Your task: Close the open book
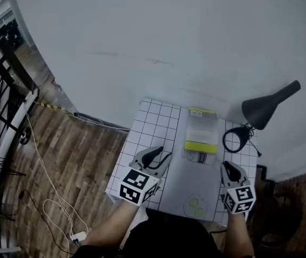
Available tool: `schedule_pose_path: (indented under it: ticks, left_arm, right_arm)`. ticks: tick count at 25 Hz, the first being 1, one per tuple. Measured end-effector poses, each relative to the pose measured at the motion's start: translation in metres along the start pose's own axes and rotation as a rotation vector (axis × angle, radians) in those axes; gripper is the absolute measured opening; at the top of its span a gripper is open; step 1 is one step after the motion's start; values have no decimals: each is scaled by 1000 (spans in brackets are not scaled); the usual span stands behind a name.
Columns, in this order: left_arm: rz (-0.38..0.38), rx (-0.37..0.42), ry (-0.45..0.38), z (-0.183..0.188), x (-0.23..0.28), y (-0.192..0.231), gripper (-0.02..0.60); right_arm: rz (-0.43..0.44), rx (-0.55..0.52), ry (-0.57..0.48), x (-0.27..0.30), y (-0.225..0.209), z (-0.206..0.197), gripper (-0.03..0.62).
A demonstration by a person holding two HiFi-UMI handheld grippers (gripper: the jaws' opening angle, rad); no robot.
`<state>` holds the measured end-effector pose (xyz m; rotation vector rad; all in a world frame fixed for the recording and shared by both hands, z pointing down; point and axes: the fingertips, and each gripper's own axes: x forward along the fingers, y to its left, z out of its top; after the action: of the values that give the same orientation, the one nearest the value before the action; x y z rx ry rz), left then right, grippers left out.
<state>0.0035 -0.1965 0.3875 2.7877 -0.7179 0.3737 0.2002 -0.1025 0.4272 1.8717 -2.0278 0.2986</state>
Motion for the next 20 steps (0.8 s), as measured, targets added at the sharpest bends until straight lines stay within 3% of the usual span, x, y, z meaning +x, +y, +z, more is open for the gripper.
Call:
schedule_pose_path:
  ticks: [7,13,20]
  left_arm:
    - [63,11,2,4,0,1,135]
    - [172,3,-33,19,-5,-8,135]
    - [188,-3,-46,37,7,-29,126]
  right_arm:
    - [13,26,-47,-10,-20,13,26]
    - [96,51,-120,-18,-34,38,21]
    - [114,99,-245,-45,-51,82,14]
